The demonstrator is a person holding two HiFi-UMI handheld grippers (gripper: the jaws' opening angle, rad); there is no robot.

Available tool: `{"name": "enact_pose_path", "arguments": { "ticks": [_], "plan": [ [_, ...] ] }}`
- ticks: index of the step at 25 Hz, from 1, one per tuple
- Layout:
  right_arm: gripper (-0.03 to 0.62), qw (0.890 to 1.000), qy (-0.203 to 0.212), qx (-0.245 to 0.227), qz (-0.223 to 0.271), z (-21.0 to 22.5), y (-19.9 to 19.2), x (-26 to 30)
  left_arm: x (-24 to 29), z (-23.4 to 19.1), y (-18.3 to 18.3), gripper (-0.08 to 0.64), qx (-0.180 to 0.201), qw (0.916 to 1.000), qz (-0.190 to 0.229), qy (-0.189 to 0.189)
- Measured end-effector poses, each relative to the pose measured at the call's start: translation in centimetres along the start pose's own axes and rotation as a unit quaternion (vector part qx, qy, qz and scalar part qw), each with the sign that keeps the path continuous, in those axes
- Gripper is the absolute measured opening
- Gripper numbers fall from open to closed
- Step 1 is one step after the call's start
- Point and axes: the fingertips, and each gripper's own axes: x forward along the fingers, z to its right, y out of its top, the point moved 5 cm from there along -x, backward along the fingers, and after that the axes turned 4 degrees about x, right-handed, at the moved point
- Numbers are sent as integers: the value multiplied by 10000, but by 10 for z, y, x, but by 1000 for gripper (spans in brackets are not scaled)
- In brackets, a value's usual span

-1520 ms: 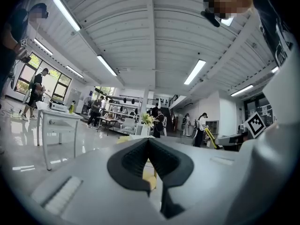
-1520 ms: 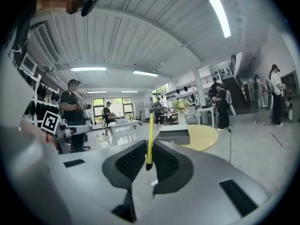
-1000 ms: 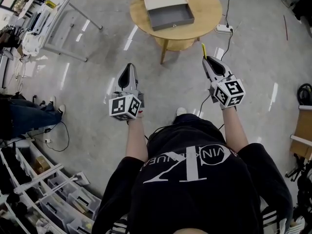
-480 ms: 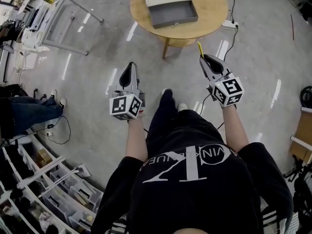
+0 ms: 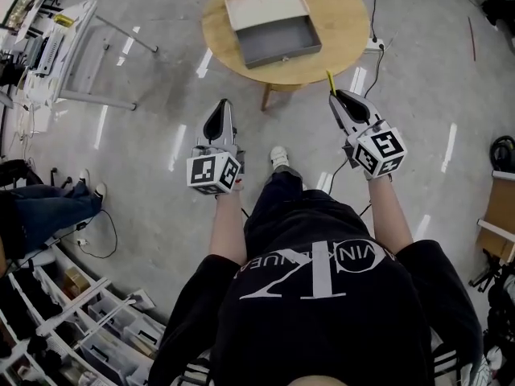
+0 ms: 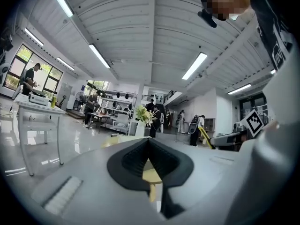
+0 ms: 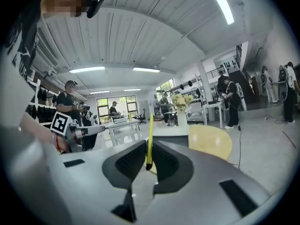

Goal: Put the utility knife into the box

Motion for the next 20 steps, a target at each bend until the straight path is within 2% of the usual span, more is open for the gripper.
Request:
{"name": "enact_pose_path", "arguments": {
  "ticks": [6,9,20],
  "plan": [
    [57,9998,-138,4,-114,17,10,33,34,-22,4,9,2,10000,-66,-51],
    [57,9997,-97,-26,-205,21,12,50,48,-34,3,9,-63,9999,-97,7],
    [57,9989,-12,-228,-407,28,27,111,99,-67,4,9,-146,9997,-69,-178]
  ]
}}
